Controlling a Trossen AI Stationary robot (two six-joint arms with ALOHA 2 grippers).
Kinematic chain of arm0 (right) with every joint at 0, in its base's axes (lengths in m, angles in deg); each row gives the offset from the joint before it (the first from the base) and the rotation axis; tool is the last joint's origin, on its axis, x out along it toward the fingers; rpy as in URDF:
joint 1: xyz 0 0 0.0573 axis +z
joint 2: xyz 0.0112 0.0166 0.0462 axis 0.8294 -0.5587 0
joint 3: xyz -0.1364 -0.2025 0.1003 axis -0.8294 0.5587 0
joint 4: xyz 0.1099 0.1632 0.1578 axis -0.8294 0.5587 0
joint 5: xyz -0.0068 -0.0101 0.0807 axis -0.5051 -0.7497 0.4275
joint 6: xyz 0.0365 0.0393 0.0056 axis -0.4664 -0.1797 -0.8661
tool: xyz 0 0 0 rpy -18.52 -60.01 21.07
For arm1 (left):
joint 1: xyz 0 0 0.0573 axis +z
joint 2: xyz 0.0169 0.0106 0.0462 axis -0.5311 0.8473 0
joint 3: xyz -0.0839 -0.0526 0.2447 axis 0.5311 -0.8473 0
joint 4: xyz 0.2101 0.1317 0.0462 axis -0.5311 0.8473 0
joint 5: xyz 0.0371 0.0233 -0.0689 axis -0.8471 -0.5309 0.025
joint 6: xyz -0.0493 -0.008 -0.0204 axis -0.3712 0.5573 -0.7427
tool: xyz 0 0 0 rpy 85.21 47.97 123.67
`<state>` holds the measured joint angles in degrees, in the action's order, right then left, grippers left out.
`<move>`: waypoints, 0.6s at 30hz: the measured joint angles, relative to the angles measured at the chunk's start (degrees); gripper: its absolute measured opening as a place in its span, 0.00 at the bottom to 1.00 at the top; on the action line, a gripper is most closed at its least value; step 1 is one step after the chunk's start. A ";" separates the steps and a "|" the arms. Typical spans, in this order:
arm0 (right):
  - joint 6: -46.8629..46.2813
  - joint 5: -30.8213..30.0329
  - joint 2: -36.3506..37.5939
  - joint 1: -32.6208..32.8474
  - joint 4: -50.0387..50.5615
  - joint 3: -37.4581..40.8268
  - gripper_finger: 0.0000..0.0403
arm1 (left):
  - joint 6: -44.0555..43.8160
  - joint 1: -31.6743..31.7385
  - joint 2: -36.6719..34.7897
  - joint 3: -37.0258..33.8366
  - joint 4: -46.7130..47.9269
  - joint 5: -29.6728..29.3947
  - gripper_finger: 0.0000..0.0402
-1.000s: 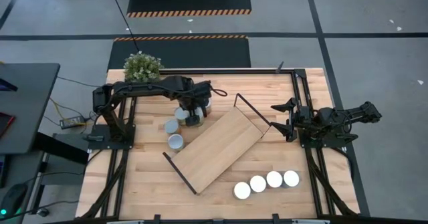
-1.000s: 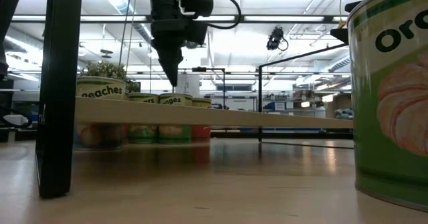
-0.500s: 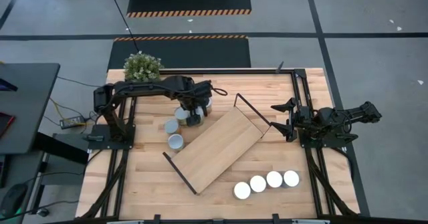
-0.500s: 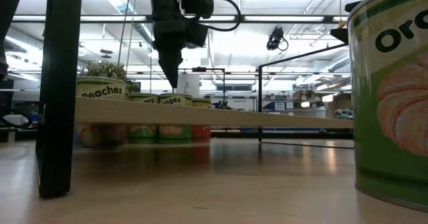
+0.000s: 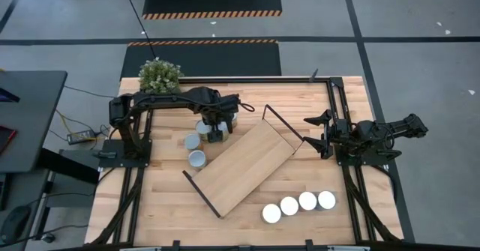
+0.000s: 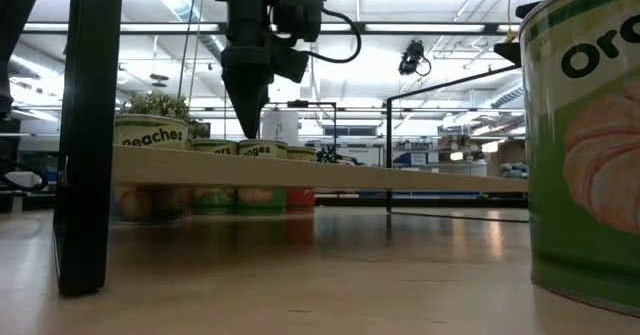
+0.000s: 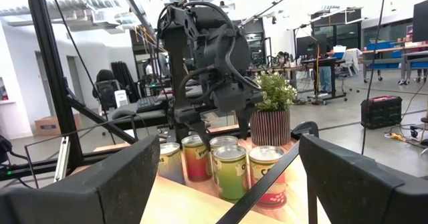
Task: Pick and place cans onto a shelf
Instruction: Put the canned orange on the shelf
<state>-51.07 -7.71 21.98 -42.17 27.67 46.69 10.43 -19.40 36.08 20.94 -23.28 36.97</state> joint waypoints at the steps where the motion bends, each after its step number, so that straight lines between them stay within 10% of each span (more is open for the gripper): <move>1: 0.00 0.00 -0.01 -0.01 0.00 0.00 0.91 | 0.13 -0.15 0.13 0.00 0.01 -0.63 1.00; 18: 0.00 0.00 -0.02 -0.01 0.00 0.01 0.91 | -1.13 -0.43 1.06 0.07 -0.97 0.01 1.00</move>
<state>-51.07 -7.71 21.96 -42.19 27.67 46.70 9.29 -19.83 37.13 21.01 -24.25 36.98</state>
